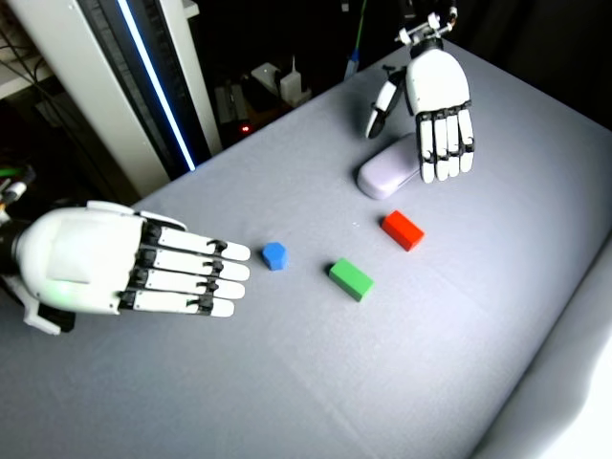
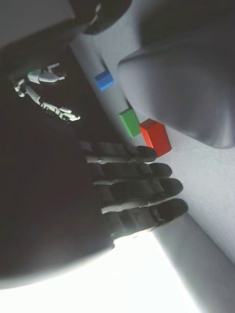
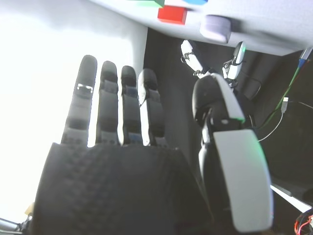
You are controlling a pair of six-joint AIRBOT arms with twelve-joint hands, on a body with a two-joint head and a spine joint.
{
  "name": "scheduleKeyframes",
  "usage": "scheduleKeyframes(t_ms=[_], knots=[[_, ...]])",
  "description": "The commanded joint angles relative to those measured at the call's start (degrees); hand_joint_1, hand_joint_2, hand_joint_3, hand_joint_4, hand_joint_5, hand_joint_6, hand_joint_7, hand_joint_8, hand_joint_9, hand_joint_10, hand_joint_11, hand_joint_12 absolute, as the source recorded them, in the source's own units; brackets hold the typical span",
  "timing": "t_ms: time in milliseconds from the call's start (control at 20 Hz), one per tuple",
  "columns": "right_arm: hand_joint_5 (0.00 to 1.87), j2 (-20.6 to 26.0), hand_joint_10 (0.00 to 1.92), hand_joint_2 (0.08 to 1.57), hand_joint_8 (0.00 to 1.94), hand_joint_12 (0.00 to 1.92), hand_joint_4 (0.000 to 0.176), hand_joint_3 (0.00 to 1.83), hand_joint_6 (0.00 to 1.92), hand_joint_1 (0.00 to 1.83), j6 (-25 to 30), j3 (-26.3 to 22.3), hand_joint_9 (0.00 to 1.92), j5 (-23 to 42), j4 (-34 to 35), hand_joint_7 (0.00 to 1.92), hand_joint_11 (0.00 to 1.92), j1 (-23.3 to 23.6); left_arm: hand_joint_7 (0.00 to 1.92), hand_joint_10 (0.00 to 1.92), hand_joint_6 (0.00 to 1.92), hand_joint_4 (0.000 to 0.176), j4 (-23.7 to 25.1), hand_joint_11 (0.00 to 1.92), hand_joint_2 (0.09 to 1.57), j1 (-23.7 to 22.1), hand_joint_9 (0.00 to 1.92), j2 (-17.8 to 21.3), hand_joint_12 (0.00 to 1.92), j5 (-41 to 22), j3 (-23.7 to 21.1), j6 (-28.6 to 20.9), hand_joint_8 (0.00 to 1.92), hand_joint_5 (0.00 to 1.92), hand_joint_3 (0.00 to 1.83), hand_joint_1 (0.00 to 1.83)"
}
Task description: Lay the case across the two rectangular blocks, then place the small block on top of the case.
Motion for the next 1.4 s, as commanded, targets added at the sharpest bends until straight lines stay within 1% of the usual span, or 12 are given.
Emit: scheduleKeyframes(t_ms=[0, 150, 250, 300, 350, 500, 850, 900, 1050, 1200, 1250, 1350], knots=[[0.31, 0.2, 0.00, 1.33, 0.00, 0.74, 0.000, 0.00, 0.00, 0.58, 0.4, 0.2, 0.24, 6.4, 1.5, 0.25, 0.00, 0.5, 0.40, 0.01, 0.00, 0.012, -0.5, 0.02, 0.83, -0.8, 0.39, -0.3, 0.70, -4.7, 0.5, 0.4, 0.00, 0.28, 0.00, 0.78], [0.30, 0.2, 0.00, 1.33, 0.00, 0.74, 0.000, 0.00, 0.00, 0.57, 0.5, 0.2, 0.24, 6.3, 1.4, 0.25, 0.00, 0.5, 0.72, 0.15, 0.01, 0.000, -0.7, 0.58, 0.89, -1.7, 0.91, -1.4, 1.31, -3.2, 1.3, 1.3, 0.03, 0.55, 0.00, 0.95], [0.28, 0.2, 0.00, 1.33, 0.00, 0.69, 0.000, 0.00, 0.00, 0.57, 0.5, 0.2, 0.22, 6.2, 1.3, 0.23, 0.00, 0.5, 0.96, 0.16, 0.03, 0.000, -1.0, 0.71, 1.02, -1.8, 1.04, -1.6, 1.16, -3.2, 1.3, 1.9, 0.05, 0.81, 0.01, 1.12], [0.29, 0.2, 0.00, 1.33, 0.00, 0.68, 0.000, 0.00, 0.00, 0.59, 0.5, 0.2, 0.22, 6.2, 1.3, 0.24, 0.00, 0.5, 1.12, 0.15, 0.80, 0.000, -1.0, 0.80, 1.07, -1.8, 1.14, -1.7, 1.13, -3.3, 1.3, 1.9, 0.62, 0.90, 0.01, 1.22], [0.28, 0.2, 0.00, 1.34, 0.00, 0.67, 0.000, 0.00, 0.00, 0.55, 0.6, 0.2, 0.22, 6.2, 1.3, 0.23, 0.00, 0.5, 1.14, 0.23, 0.84, 0.000, -1.3, 0.89, 1.07, -1.8, 1.27, -1.8, 1.23, -3.8, 1.2, 1.9, 0.78, 0.99, 0.00, 1.25], [0.28, 0.2, 0.00, 1.34, 0.00, 0.70, 0.000, 0.00, 0.00, 0.54, 0.7, 0.2, 0.22, 6.1, 1.2, 0.23, 0.00, 0.5, 1.14, 0.46, 0.92, 0.000, -1.3, 0.90, 1.08, -2.1, 1.22, -1.5, 1.19, -6.7, 0.4, 1.5, 0.85, 0.96, 0.00, 1.26], [0.29, 0.1, 0.00, 1.34, 0.00, 0.73, 0.000, 0.00, 0.00, 0.54, 0.7, 0.2, 0.24, 6.1, 1.2, 0.24, 0.00, 0.5, 1.12, 0.42, 0.94, 0.000, 2.3, 0.81, 1.08, -8.5, 1.14, -0.6, 1.09, -15.5, -1.1, -1.7, 0.82, 0.98, 0.00, 1.25], [0.28, 0.1, 0.00, 1.34, 0.00, 0.75, 0.000, 0.00, 0.00, 0.53, 0.8, 0.2, 0.23, 6.1, 1.2, 0.23, 0.00, 0.6, 1.10, 0.99, 0.87, 0.000, 2.3, 0.80, 1.08, -9.8, 1.01, -1.4, 1.05, -15.6, -0.5, -1.7, 0.79, 0.98, 0.00, 1.36], [0.28, 0.1, 0.00, 1.33, 0.00, 0.72, 0.000, 0.00, 0.00, 0.61, 0.8, 0.2, 0.23, 6.1, 1.2, 0.23, 0.00, 0.7, 1.12, 0.63, 0.79, 0.000, 2.6, 0.81, 1.08, -14.8, 1.08, -5.3, 1.24, -14.5, 2.4, -1.7, 0.93, 1.01, 0.00, 1.27], [0.29, 0.1, 0.00, 1.32, 0.00, 0.77, 0.000, 0.00, 0.00, 0.65, 0.8, 0.3, 0.24, 6.1, 1.2, 0.25, 0.00, 0.8, 1.16, 0.43, 0.91, 0.000, 4.9, 0.89, 1.08, -19.9, 1.15, -9.6, 1.03, -10.3, 5.7, -1.7, 0.81, 0.96, 0.00, 1.26], [0.29, 0.1, 0.00, 1.32, 0.00, 0.78, 0.000, 0.00, 0.00, 0.62, 0.8, 0.3, 0.24, 6.1, 1.2, 0.24, 0.00, 0.8, 1.12, 0.96, 0.85, 0.000, 5.7, 0.86, 1.08, -21.6, 1.01, -11.0, 1.00, -8.9, 6.7, -1.7, 0.83, 0.97, 0.00, 1.36], [0.30, 0.0, 0.00, 1.32, 0.00, 0.83, 0.000, 0.00, 0.00, 0.62, 0.8, 0.5, 0.26, 6.1, 1.1, 0.26, 0.00, 0.9, 1.11, 1.06, 0.96, 0.000, 5.9, 0.87, 1.07, -23.5, 1.00, -14.0, 1.06, -6.5, 9.0, -1.7, 0.78, 0.94, 0.00, 1.39]])
